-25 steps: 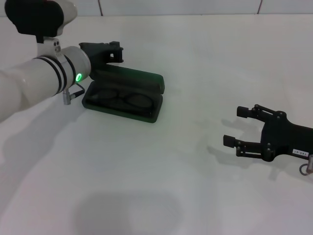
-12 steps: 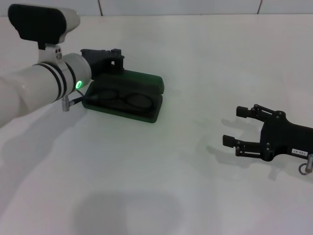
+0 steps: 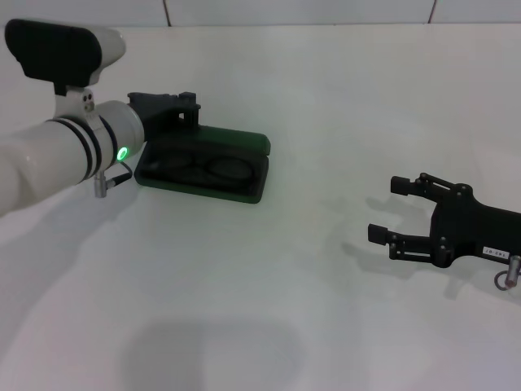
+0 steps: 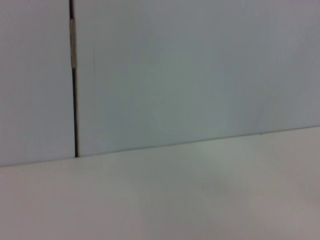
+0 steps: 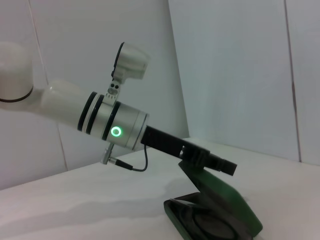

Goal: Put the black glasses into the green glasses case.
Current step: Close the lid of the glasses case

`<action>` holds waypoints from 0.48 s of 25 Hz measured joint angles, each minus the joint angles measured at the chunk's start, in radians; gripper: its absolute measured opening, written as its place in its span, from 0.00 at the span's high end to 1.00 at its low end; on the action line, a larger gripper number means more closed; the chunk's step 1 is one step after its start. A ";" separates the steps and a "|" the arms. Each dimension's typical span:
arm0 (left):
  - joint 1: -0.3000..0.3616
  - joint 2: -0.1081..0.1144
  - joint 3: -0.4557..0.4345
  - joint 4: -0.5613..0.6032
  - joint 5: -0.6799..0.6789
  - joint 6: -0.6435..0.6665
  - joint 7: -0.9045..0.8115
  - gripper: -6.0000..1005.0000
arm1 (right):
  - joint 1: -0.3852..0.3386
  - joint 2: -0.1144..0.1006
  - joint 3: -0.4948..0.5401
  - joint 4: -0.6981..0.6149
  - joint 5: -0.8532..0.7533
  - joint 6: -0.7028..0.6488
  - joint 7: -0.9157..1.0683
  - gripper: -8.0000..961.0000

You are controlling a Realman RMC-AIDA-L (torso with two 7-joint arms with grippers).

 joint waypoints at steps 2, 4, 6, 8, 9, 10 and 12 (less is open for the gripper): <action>0.007 0.000 0.000 0.001 -0.001 0.006 0.000 0.91 | 0.000 0.001 0.000 0.000 0.000 0.000 0.000 0.08; 0.013 0.000 0.000 0.001 -0.008 0.011 0.002 0.90 | 0.000 0.001 0.000 0.000 0.000 0.000 0.000 0.08; 0.019 0.000 0.000 0.002 -0.028 0.012 0.020 0.90 | 0.000 0.001 0.000 0.000 0.000 0.000 0.000 0.08; 0.028 0.000 0.001 0.003 -0.062 0.013 0.058 0.90 | 0.000 0.001 0.000 0.000 0.001 0.000 0.000 0.08; 0.035 0.000 0.001 0.003 -0.094 0.013 0.091 0.90 | 0.000 0.001 0.000 0.000 0.001 0.000 0.001 0.08; 0.040 0.000 0.001 0.002 -0.128 0.013 0.124 0.90 | 0.000 0.001 0.000 0.000 0.001 0.000 0.000 0.08; 0.050 0.000 0.001 -0.005 -0.190 0.014 0.198 0.90 | 0.000 0.001 0.000 0.000 0.001 -0.001 0.001 0.08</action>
